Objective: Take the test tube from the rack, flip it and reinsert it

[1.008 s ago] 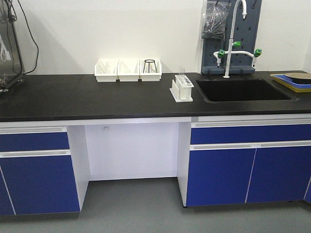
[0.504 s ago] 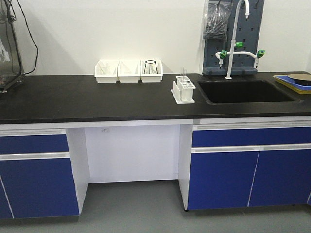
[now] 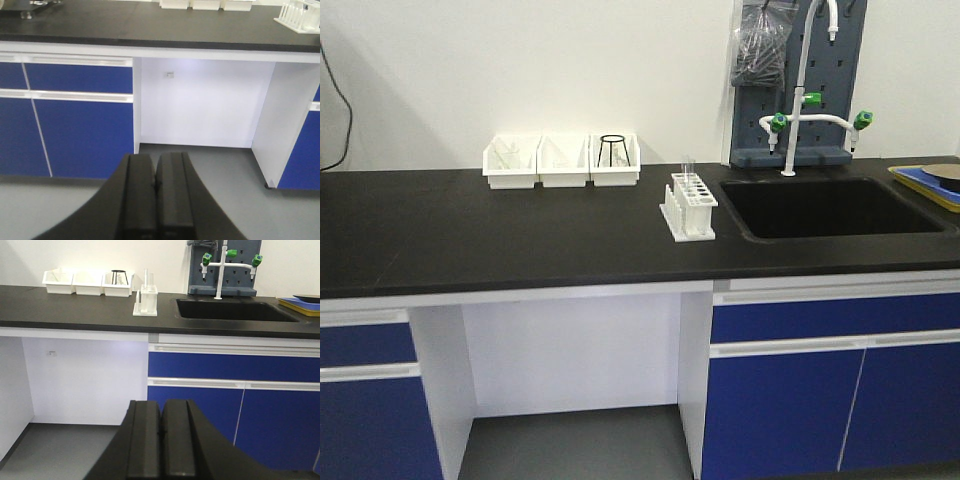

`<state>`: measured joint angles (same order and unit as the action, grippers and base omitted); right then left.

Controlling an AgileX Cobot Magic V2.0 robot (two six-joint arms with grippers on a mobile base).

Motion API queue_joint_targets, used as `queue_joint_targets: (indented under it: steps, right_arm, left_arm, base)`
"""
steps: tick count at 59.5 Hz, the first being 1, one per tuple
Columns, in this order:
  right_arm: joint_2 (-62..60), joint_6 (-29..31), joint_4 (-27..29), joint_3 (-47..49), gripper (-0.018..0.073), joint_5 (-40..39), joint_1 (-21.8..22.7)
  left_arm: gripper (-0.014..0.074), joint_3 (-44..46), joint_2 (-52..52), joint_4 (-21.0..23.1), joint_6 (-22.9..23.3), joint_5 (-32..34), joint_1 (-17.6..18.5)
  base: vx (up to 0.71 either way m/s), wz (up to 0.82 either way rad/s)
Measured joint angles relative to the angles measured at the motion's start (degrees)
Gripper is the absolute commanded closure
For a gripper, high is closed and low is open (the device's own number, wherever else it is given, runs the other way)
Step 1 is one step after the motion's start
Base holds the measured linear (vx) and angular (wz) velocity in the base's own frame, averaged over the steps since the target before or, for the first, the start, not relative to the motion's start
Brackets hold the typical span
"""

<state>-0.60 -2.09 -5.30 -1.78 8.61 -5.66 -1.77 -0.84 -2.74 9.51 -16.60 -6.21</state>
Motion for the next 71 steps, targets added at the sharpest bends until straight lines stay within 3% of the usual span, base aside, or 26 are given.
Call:
queue_joint_targets:
  steps: [71]
  right_arm:
    - [0.0, 0.0, 0.0, 0.0, 0.0571, 0.0, 0.0]
  left_arm:
    - [0.0603, 0.0, 0.0, 0.0, 0.0, 0.0, 0.0]
  base:
    - [0.50, 0.05]
